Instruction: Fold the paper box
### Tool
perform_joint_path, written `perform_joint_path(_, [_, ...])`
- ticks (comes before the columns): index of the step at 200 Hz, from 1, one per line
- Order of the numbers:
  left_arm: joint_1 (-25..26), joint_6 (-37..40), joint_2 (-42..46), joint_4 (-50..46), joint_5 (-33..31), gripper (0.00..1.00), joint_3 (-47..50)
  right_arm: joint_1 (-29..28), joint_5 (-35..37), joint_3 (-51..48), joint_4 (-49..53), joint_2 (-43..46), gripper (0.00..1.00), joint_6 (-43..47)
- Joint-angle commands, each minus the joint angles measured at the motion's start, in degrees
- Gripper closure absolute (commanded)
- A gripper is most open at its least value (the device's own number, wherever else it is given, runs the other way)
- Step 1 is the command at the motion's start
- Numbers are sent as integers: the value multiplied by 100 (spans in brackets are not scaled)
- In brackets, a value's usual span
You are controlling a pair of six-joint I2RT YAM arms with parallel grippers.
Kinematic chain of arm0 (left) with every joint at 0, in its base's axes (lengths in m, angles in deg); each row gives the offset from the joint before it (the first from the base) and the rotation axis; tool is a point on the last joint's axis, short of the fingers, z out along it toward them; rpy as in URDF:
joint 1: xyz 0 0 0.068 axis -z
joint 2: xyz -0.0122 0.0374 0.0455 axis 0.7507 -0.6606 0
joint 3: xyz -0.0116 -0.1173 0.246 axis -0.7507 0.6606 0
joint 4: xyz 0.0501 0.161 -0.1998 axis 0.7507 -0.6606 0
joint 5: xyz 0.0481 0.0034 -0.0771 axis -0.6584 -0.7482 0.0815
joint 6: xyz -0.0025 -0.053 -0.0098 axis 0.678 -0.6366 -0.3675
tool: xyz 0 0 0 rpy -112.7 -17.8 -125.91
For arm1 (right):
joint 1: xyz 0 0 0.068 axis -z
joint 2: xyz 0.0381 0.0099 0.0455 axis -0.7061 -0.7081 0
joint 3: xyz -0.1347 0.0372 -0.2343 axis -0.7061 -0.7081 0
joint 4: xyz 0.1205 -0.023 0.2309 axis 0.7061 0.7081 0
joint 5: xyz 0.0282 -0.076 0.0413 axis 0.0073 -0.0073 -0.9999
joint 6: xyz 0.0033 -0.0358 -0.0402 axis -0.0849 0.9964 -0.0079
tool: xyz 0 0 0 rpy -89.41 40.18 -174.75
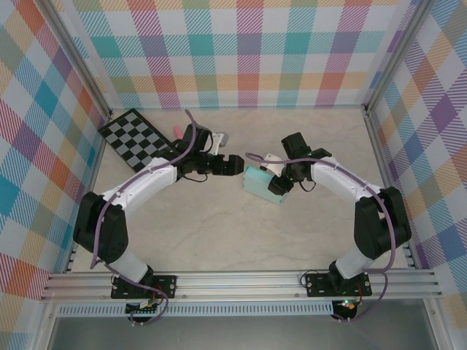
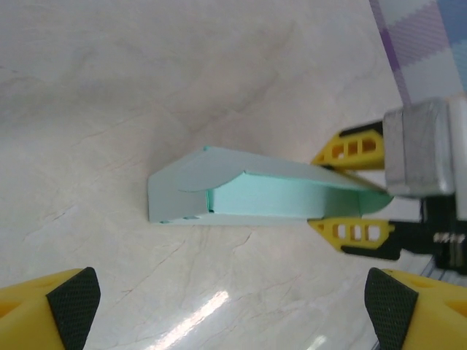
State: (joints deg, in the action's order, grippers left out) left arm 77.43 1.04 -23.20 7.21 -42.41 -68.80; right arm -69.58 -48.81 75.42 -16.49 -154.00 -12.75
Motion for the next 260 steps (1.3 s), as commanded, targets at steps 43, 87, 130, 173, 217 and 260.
perform_joint_path(43, [-330, 1737, -167, 2048, 500, 3, 1011, 111, -447, 57, 176, -140, 56, 69])
perform_joint_path(87, [-329, 1518, -1067, 2232, 1208, 18, 237, 111, -380, 148, 279, -291, 56, 109])
perform_joint_path(130, [-259, 1532, -1227, 2854, 1588, 42, 416, 111, -262, 205, 347, -335, 57, 47])
perform_joint_path(173, [-244, 1471, -1102, 3156, 1316, 55, 571, 111, -109, 215, 407, -298, 57, 44])
perform_joint_path(217, [-219, 2086, -1045, 2587, 1427, 44, 567, 111, -35, 173, 328, -278, 60, -19])
perform_joint_path(260, [-210, 1948, -1114, 3370, 1308, 50, 987, 111, -11, 121, 314, -184, 60, 25])
